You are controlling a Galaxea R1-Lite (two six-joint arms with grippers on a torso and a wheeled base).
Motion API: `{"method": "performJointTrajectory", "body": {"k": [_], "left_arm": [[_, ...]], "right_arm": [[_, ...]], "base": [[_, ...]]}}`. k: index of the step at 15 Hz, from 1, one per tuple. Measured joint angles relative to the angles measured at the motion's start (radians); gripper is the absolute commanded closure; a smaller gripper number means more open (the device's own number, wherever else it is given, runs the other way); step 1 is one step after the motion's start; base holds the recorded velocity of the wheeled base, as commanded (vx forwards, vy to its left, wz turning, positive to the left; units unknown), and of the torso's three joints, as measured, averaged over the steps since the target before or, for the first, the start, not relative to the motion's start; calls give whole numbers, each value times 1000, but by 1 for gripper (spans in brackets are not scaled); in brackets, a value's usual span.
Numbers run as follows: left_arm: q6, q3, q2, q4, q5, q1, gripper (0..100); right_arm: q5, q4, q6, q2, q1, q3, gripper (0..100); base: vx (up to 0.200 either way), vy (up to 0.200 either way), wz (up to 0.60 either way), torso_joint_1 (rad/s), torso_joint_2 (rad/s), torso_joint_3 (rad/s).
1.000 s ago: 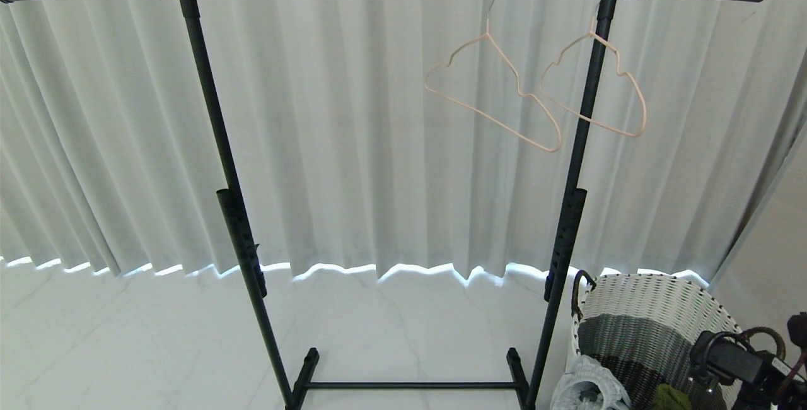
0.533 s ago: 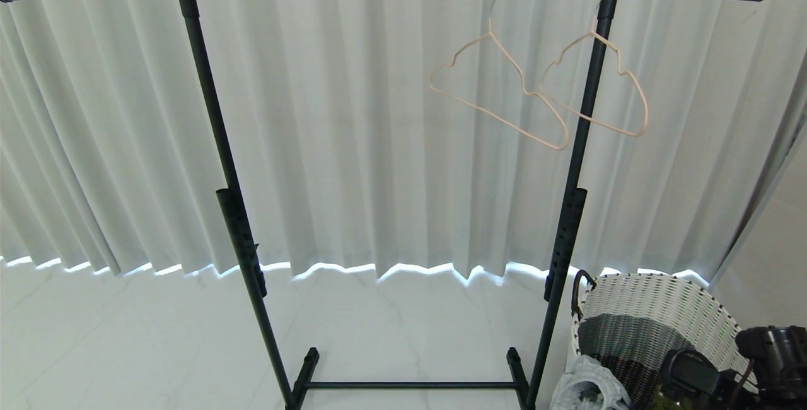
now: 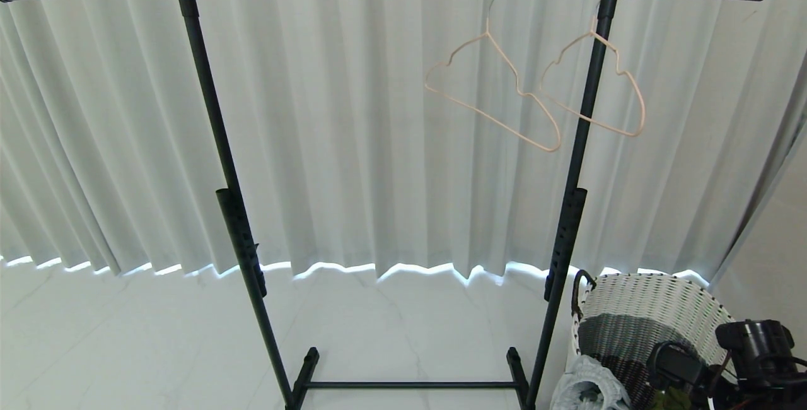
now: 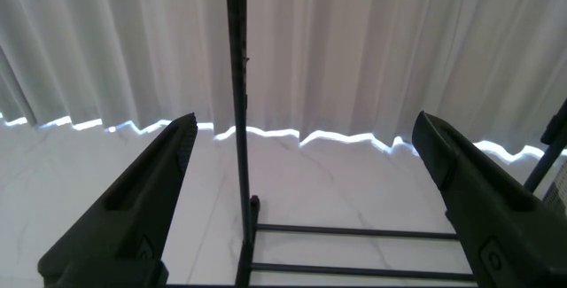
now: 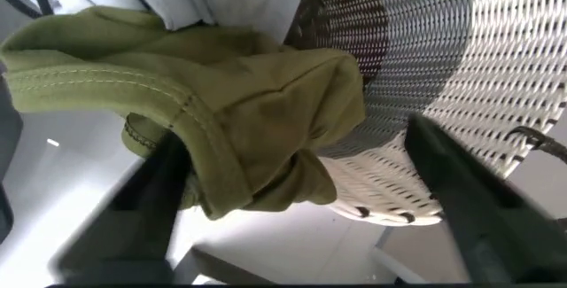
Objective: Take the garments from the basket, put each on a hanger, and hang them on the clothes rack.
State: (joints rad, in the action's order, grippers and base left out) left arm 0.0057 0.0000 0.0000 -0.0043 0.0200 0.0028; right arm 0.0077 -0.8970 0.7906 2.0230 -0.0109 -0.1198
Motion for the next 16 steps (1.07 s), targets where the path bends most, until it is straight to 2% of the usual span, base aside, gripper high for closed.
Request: {"method": "performJointTrajectory", "body": {"k": [6,8,12,14,16], "left_arm": [[0,0,0,0,0,0,0],[0,0,0,0,-1,0,0],[0,0,0,0,-1,0,0],[0,0,0,0,-1,0,0],[0,0,0,0,-1,0,0]], "right_arm": [[0,-4,2,-46,1,28,100],[-3,-4,-1,-104,3,68,100],[-56,46,-23,-297,10,112,100],[-69,154,-35,-426,21,104,100],[-75,381,-41,-566,41,30,100]], "base": [[0,0,0,0,0,0],[0,0,0,0,0,0],[0,0,0,0,0,0],[0,0,0,0,0,0],[0,0,0,0,0,0]]}}
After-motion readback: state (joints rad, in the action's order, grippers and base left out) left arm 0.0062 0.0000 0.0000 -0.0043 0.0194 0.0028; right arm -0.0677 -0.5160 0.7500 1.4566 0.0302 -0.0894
